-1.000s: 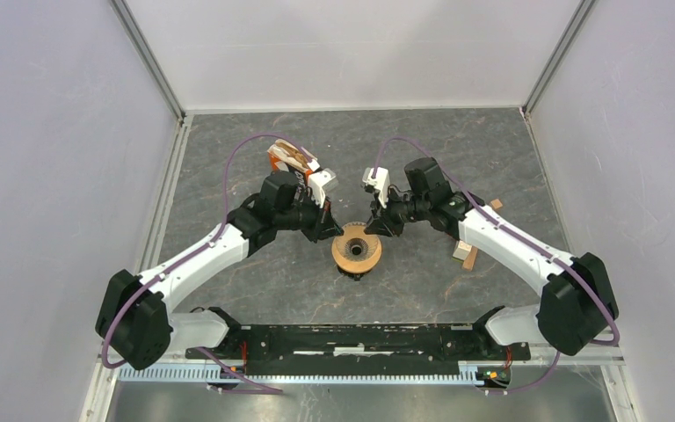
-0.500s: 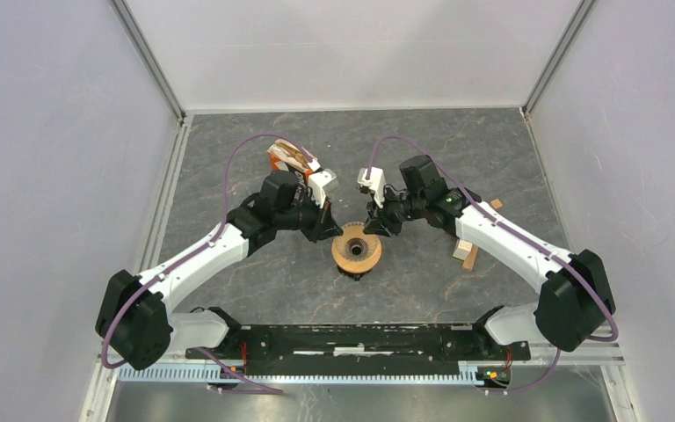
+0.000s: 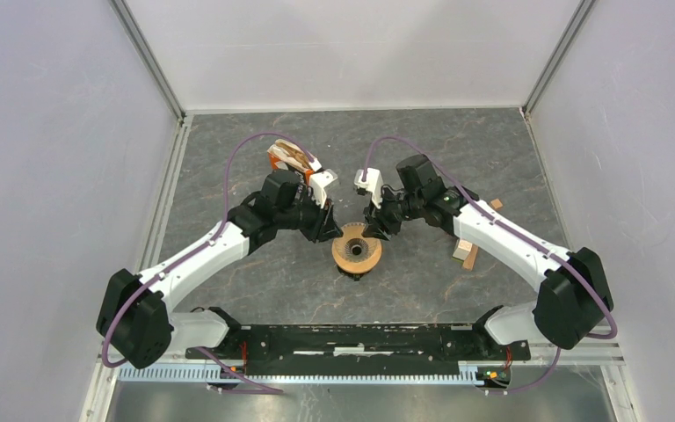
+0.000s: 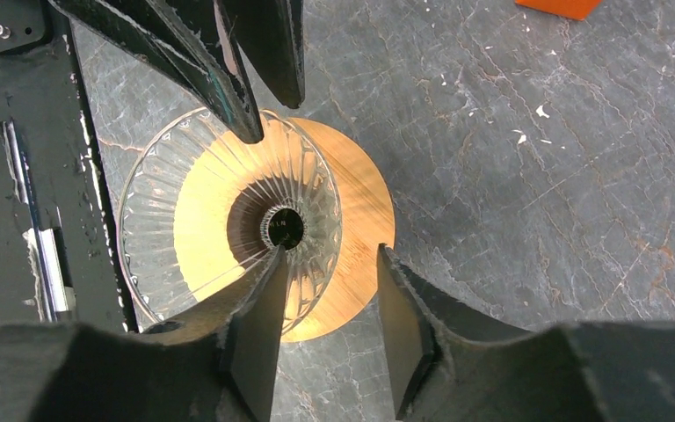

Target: Place the coffee filter in the dripper

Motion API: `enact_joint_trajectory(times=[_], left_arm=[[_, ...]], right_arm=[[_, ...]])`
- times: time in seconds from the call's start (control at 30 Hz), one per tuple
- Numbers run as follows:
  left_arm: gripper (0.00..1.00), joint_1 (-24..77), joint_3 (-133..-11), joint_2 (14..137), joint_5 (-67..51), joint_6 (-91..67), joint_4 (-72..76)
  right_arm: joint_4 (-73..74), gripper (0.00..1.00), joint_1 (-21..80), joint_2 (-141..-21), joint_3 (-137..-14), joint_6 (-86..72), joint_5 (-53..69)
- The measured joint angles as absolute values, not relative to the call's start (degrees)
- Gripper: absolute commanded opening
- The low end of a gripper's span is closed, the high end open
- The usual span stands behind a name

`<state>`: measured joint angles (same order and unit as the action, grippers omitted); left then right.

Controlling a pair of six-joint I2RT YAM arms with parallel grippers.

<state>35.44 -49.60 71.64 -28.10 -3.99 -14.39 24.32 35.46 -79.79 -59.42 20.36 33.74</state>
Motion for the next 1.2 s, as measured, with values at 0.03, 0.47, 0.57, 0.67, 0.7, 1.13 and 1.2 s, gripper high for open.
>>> enact_joint_trajectory(times=[0.03, 0.47, 0.57, 0.67, 0.7, 1.13, 1.2], left_arm=[[0.38, 35.4, -49.8, 71.7, -27.9, -4.0, -14.7], [0.58, 35.5, -51.3, 72.8, -27.4, -4.0, -17.8], [0.61, 35.5, -52.1, 72.9, -27.4, -4.0, -17.9], [0.64, 35.5, -53.2, 72.9, -27.6, -4.0, -18.0], [0.66, 35.5, -53.7, 72.9, -27.6, -4.0, -18.0], [0.75, 28.8, -60.5, 72.9, -28.3, -4.4, -19.4], [0.75, 25.2, -62.3, 73.3, -26.1, -4.9, -20.0]], right_arm=[[24.5, 0.53, 35.5, -79.8, -59.5, 20.4, 33.7], [25.1, 0.59, 35.3, -79.8, -61.1, 20.4, 33.6], [25.2, 0.59, 35.1, -79.8, -61.1, 20.4, 33.6], [25.4, 0.60, 34.9, -79.8, -61.6, 20.4, 33.9], [25.4, 0.60, 34.7, -79.8, -62.0, 20.4, 34.2], [24.6, 0.63, 29.9, -79.4, -64.1, 19.4, 38.8], [23.1, 0.63, 28.3, -78.3, -63.7, 18.9, 39.2]])
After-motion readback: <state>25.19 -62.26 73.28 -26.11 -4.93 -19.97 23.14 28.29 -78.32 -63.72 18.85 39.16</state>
